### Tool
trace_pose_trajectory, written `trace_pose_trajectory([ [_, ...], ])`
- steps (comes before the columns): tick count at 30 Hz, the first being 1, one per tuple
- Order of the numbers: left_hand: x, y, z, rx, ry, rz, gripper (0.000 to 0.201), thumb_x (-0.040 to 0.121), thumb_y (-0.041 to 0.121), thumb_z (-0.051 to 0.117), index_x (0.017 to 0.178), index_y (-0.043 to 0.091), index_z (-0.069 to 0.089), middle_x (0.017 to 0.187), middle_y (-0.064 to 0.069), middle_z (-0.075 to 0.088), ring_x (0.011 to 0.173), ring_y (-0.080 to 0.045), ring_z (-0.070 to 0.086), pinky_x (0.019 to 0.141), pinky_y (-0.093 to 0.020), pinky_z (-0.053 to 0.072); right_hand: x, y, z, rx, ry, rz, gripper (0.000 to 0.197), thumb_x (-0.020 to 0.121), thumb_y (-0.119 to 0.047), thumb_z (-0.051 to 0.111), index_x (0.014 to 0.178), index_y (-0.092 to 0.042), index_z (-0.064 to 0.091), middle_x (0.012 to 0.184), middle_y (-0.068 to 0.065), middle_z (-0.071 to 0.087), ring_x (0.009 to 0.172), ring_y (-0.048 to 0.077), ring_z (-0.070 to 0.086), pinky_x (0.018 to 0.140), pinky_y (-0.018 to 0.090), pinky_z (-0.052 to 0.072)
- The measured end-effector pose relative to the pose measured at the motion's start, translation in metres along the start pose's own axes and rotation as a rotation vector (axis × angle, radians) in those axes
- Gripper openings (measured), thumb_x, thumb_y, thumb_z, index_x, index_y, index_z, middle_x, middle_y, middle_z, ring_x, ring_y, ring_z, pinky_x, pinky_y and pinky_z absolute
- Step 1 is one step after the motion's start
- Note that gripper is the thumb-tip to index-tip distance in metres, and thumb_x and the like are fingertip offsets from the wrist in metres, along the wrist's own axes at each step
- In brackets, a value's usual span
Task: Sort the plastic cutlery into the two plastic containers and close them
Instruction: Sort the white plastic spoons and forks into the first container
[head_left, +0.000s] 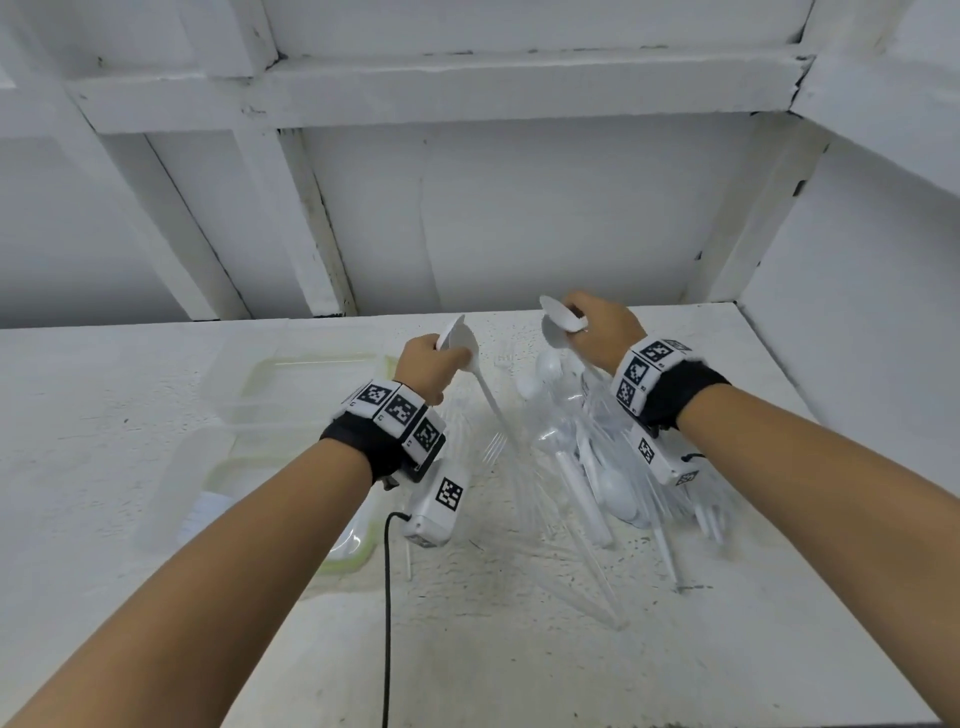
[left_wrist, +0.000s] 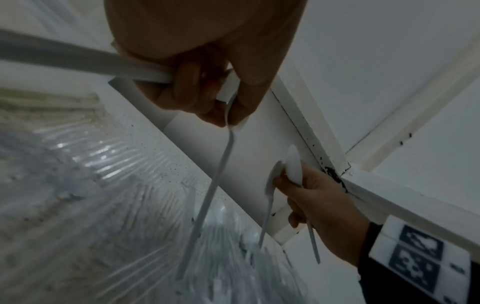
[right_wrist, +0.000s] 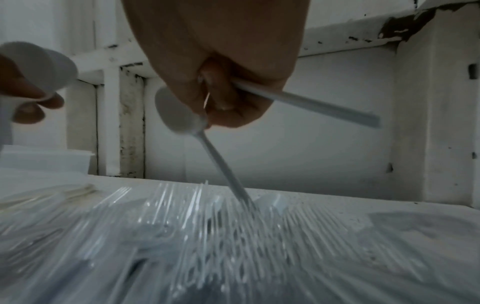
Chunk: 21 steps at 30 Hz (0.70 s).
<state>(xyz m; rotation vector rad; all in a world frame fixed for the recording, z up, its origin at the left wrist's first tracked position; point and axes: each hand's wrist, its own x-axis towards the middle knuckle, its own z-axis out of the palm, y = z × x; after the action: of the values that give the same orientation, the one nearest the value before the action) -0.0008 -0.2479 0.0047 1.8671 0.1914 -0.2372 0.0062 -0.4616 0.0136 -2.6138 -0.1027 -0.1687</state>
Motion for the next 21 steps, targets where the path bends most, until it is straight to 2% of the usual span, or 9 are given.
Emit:
trace_pose_trajectory([
  [4,0.001,0.004,0.008,-0.141,-0.005,-0.085,0.002,0.084,0.005,0.050,0.082,0.006,0.050,0.074,-0.005,0.042,0.056,-0.013,0.036,0.047,-0.022,0.027,0.000,-0.009,-0.010,0.261,0.265,-0.028,0.017,0.090,-0.002,0.050,0.095,0.002,0.065,0.080,0.007,0.058,0.074,0.020,0.049,0.065,0.027,0.038],
  [7,0.006,0.009,0.018,-0.236,-0.019,-0.100,0.019,0.091,0.006,0.040,0.109,0.002,0.044,0.075,-0.005,0.064,0.064,-0.014,0.059,0.058,-0.027,0.047,0.000,-0.017,-0.021,0.437,0.398,0.047,0.018,0.096,-0.014,0.047,0.084,-0.004,0.055,0.066,-0.003,0.045,0.065,0.013,0.039,0.053,0.015,0.032],
  [10,0.016,0.015,0.033,-0.378,0.094,-0.095,0.033,0.099,0.018,0.031,0.125,-0.003,0.033,0.062,-0.006,0.063,0.050,-0.014,0.063,0.059,-0.029,0.050,-0.006,-0.024,-0.032,0.566,0.414,0.093,0.020,0.100,-0.022,0.038,0.104,-0.007,0.051,0.076,-0.002,0.049,0.067,0.008,0.047,0.056,0.004,0.037],
  [12,0.025,0.018,0.042,-0.416,0.174,-0.113,0.038,0.100,0.032,0.035,0.125,0.003,0.035,0.063,-0.005,0.048,0.043,-0.014,0.051,0.050,-0.025,0.045,-0.014,-0.022,-0.037,0.653,0.343,0.116,0.022,0.101,-0.027,0.033,0.115,-0.013,0.044,0.075,0.002,0.055,0.062,0.012,0.055,0.062,0.021,0.050],
  [14,0.033,0.019,0.047,-0.175,0.139,-0.093,0.045,0.095,0.038,0.046,0.123,0.003,0.041,0.067,-0.003,0.044,0.049,-0.013,0.041,0.046,-0.022,0.037,-0.022,-0.015,-0.038,0.598,0.279,0.148,0.018,0.101,-0.028,0.031,0.112,-0.018,0.040,0.066,0.005,0.053,0.051,0.016,0.052,0.053,0.032,0.050],
  [16,0.039,0.016,0.053,0.283,-0.003,-0.031,0.043,0.091,0.030,0.056,0.119,-0.001,0.049,0.077,-0.005,0.053,0.060,-0.018,0.049,0.050,-0.023,0.038,-0.029,-0.005,-0.037,0.423,0.259,0.173,0.019,0.100,-0.029,0.031,0.104,-0.013,0.041,0.066,0.003,0.046,0.052,0.018,0.047,0.047,0.030,0.044],
  [18,0.043,0.009,0.062,0.602,-0.098,-0.004,0.040,0.087,0.029,0.062,0.114,-0.001,0.055,0.098,-0.013,0.063,0.080,-0.026,0.058,0.062,-0.027,0.043,-0.032,0.007,-0.036,0.329,0.232,0.226,0.026,0.099,-0.035,0.035,0.090,-0.012,0.043,0.064,0.000,0.042,0.061,0.021,0.045,0.051,0.029,0.038],
  [20,0.044,0.003,0.072,0.739,-0.155,-0.007,0.042,0.087,0.032,0.064,0.113,-0.001,0.056,0.109,-0.015,0.064,0.092,-0.030,0.061,0.071,-0.030,0.043,-0.035,0.015,-0.036,0.304,0.159,0.303,0.035,0.095,-0.047,0.041,0.084,-0.014,0.049,0.062,-0.003,0.043,0.066,0.021,0.046,0.054,0.026,0.036],
  [21,0.044,0.000,0.077,0.765,-0.171,-0.014,0.043,0.086,0.033,0.064,0.112,0.000,0.057,0.108,-0.015,0.065,0.091,-0.030,0.060,0.072,-0.030,0.043,-0.037,0.018,-0.035,0.288,0.119,0.318,0.036,0.093,-0.050,0.044,0.090,-0.015,0.052,0.064,-0.006,0.044,0.070,0.020,0.047,0.055,0.026,0.035],
])
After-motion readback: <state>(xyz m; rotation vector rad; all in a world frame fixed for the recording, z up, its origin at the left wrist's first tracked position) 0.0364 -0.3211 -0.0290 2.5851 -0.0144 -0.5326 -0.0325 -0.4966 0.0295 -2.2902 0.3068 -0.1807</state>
